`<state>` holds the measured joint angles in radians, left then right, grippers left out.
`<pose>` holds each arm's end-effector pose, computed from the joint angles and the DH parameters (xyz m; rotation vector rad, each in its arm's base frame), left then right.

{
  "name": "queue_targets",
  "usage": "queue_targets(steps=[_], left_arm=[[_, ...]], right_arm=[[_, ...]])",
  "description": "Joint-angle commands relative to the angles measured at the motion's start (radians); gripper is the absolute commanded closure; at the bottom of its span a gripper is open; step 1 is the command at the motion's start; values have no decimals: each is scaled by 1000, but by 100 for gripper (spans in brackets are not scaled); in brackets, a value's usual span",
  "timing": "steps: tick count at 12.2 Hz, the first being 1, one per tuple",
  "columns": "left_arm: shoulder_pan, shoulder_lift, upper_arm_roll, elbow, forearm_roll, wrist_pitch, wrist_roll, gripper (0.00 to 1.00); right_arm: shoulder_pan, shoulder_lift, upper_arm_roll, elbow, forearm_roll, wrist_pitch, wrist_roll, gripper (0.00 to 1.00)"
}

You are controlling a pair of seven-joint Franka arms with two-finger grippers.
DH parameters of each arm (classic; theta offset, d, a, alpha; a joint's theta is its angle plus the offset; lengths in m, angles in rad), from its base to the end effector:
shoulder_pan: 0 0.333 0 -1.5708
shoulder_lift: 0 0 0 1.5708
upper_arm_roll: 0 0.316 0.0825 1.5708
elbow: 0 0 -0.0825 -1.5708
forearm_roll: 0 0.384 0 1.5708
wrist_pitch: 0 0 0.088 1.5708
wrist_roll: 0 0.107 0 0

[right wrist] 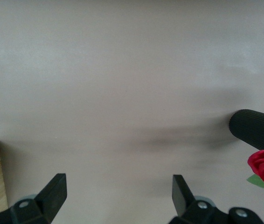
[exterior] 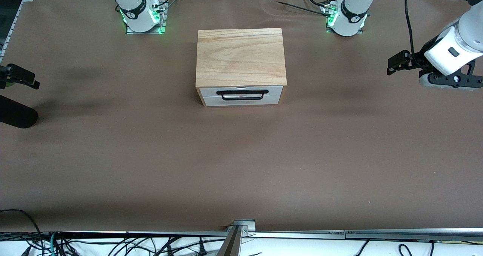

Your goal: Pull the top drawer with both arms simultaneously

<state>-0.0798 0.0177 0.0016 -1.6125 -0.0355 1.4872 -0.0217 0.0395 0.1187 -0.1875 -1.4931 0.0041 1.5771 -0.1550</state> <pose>0.5462 -0.0469 0.5887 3.1039 -0.0884 -0.2249 0.5847 -0.0801 0.5949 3.1282 0.0123 -0.0547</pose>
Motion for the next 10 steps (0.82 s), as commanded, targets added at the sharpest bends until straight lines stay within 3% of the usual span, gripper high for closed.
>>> queue_targets(steps=[1,10], left_arm=[[-5,22,2,37,35,-24,-10,0],[0,47,0,22,20,25,-14,0]], right_arm=[[-12,-10,14,-9,-10,1,5,0],[-12,-8,14,-9,-7,1,2,0]])
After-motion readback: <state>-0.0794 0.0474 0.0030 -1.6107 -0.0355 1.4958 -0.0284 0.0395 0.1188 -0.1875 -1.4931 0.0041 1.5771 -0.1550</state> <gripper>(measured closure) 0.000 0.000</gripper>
